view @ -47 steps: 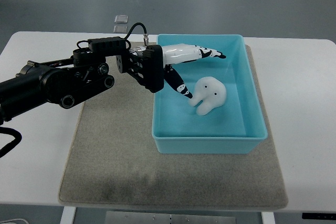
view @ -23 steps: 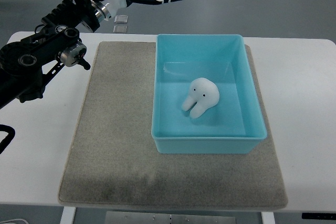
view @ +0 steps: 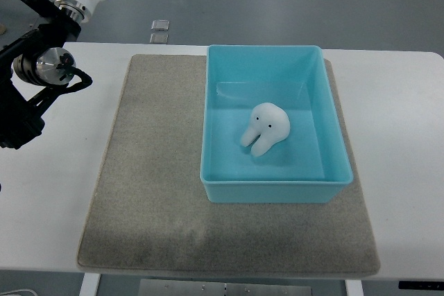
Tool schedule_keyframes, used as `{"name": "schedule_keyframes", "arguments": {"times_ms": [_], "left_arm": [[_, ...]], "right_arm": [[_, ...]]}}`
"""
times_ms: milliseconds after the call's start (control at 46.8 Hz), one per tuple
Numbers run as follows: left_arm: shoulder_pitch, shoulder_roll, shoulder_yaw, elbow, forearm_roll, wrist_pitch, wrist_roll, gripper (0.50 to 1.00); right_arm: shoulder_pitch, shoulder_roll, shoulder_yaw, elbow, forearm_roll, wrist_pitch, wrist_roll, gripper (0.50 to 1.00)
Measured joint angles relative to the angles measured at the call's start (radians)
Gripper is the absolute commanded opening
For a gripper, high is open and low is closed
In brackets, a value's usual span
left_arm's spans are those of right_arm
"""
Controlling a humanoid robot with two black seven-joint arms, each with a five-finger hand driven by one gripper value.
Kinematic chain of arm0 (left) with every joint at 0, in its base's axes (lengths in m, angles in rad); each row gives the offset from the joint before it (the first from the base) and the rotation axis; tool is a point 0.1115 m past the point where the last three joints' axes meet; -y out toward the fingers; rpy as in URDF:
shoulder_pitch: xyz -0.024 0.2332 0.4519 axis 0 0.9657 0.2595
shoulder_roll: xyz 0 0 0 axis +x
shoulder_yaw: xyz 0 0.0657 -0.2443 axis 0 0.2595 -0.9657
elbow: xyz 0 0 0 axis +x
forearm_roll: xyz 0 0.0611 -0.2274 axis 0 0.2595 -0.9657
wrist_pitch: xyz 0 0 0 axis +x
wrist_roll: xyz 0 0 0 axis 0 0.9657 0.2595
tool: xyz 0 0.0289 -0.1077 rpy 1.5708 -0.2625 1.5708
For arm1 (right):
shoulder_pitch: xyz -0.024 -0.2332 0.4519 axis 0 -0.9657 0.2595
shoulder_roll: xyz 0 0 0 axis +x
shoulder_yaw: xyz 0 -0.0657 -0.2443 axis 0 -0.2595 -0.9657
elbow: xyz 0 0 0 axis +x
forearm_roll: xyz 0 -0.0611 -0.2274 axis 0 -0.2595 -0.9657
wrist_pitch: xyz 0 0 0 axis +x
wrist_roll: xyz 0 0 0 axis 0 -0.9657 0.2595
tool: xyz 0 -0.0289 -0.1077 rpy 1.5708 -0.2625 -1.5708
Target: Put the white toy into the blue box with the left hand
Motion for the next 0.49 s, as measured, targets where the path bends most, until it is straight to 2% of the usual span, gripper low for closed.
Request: {"name": "schedule_keyframes", "arguments": {"times_ms": [171, 321, 491], "left_arm": [[0.047, 0.019, -0.006, 0.043, -0.122, 0.008, 0.035, 0.994], [0.068, 0.022, -0.006, 0.094, -0.238, -0.008, 0.116, 0.994], [0.090, 0.034, -0.015, 0.133, -0.248, -0.030, 0.127, 0.994]], "right_arm": [[0.001, 0.000, 0.000, 0.000, 0.000, 0.000, 0.000, 0.936], [0.000, 0.000, 0.000, 0.000, 0.000, 0.000, 0.000, 0.936], [0.000, 0.000, 0.000, 0.000, 0.000, 0.000, 0.000, 0.936]]}}
